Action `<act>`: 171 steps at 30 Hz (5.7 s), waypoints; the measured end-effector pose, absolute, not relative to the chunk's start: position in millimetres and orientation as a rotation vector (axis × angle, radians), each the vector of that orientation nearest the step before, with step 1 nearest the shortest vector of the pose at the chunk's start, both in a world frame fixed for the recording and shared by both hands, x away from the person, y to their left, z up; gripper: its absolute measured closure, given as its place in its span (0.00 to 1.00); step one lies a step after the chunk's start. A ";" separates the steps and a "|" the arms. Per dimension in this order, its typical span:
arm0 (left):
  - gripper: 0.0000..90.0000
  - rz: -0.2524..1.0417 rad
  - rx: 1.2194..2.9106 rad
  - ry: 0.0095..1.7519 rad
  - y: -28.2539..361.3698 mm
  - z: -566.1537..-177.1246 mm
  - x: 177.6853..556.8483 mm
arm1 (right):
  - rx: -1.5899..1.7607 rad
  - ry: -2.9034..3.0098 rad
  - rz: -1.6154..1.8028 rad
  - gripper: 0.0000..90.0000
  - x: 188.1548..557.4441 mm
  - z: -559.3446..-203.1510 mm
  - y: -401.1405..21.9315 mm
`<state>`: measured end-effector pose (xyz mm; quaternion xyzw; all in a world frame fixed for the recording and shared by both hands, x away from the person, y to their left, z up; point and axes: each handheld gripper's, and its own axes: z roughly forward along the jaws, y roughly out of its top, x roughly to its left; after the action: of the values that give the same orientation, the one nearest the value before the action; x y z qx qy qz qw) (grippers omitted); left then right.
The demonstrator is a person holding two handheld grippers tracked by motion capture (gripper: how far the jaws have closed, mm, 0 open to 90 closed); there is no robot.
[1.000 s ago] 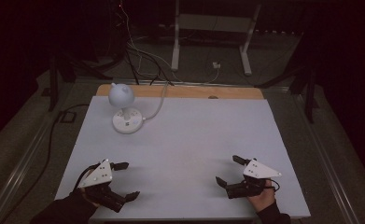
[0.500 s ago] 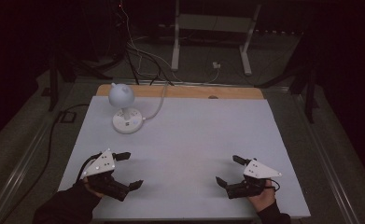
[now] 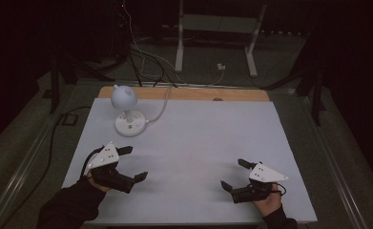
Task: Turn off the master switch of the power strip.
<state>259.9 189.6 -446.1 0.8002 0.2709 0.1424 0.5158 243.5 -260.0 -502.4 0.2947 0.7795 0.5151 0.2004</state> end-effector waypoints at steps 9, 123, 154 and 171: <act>0.00 0.428 1.884 0.774 191.8 -443.6 279.0 | 0.826 2.179 1.448 0.00 243.7 -502.2 -259.9; 1.00 0.789 1.957 1.220 170.2 -515.9 418.3 | 0.831 2.172 1.489 0.00 245.8 -501.4 -262.8; 1.00 0.945 2.097 1.094 161.4 -520.0 416.0 | 0.825 2.193 1.475 0.00 245.7 -502.6 -260.2; 1.00 0.974 2.151 1.070 157.3 -519.2 416.6 | 0.825 2.195 1.475 0.00 245.9 -502.9 -259.6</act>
<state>416.6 157.3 -519.2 0.7986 0.3974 0.3615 0.2713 245.9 -259.6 -502.9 0.2926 0.7788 0.5232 0.1847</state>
